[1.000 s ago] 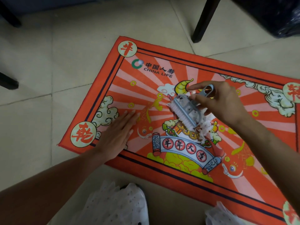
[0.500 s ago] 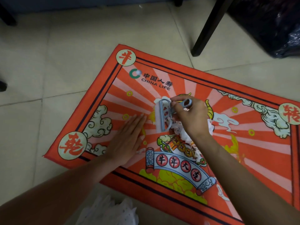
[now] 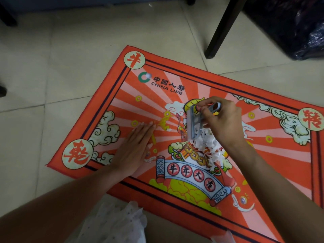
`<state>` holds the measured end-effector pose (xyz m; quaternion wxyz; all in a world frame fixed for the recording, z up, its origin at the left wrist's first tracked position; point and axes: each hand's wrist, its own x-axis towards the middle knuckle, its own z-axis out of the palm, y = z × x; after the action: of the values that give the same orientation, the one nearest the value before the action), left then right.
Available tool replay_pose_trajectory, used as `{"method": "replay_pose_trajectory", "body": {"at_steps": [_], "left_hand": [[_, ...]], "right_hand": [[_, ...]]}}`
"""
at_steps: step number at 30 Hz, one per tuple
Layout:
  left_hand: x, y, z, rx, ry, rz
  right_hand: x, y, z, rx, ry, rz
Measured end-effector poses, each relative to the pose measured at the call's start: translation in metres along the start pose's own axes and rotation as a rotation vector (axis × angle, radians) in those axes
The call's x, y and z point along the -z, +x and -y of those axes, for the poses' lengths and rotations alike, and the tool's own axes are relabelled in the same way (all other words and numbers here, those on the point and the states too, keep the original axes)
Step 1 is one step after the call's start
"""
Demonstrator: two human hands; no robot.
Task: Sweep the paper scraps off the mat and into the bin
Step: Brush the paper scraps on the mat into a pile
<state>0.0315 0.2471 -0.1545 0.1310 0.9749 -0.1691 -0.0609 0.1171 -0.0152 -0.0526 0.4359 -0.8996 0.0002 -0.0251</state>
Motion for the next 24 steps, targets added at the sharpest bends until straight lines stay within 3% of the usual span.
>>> {"method": "replay_pose_trajectory", "body": {"at_steps": [5,10,14,24], "left_hand": [[0.001,0.000,-0.002,0.014,-0.002,-0.010],[0.002,-0.001,-0.001,0.053,-0.042,-0.006],[0.005,-0.001,-0.001,0.068,-0.062,0.000],[0.006,-0.001,-0.005,0.045,-0.052,-0.007]], "right_hand": [[0.001,-0.004,0.022,-0.032,0.207,-0.014],[-0.041,-0.010,0.037,-0.047,0.292,0.037],[-0.059,-0.015,0.032,-0.019,0.193,0.040],[-0.019,-0.011,0.007,0.057,-0.025,-0.021]]}}
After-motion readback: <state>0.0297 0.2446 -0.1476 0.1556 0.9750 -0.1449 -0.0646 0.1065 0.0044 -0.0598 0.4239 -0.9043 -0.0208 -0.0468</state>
